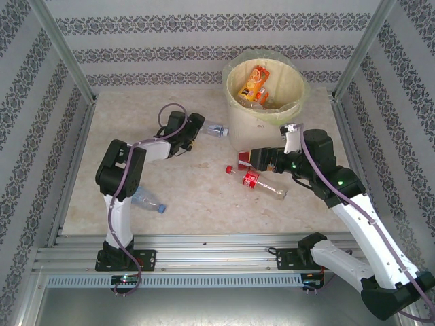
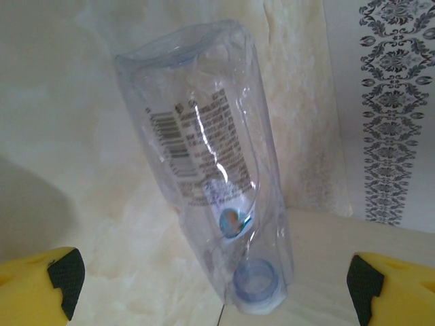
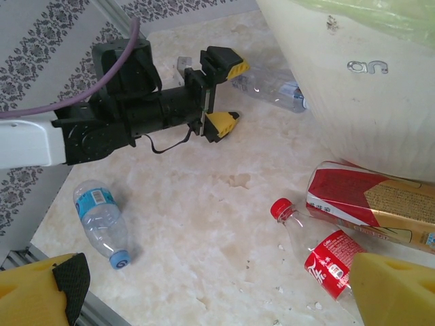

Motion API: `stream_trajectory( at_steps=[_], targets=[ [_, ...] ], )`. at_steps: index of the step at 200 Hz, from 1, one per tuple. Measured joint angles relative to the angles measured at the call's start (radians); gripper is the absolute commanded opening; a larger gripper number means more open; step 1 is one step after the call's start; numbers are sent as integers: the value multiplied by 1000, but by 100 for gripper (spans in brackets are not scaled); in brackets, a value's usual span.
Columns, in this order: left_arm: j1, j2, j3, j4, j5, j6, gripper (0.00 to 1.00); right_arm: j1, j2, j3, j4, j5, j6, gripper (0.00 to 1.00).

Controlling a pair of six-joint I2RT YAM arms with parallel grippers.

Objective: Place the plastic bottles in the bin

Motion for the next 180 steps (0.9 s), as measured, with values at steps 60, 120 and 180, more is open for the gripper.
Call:
stream_trajectory(
  at_steps=[60, 120, 180],
  targets=[
    [6, 74, 64, 48, 0, -39, 94, 0, 0, 0, -1, 0, 0, 98],
    [7, 124, 126, 42, 0, -77, 86, 0, 0, -13, -2, 0, 0, 98],
    [13, 154, 167, 12, 6, -138, 77, 0, 2, -20, -6, 1, 0, 98]
  ],
)
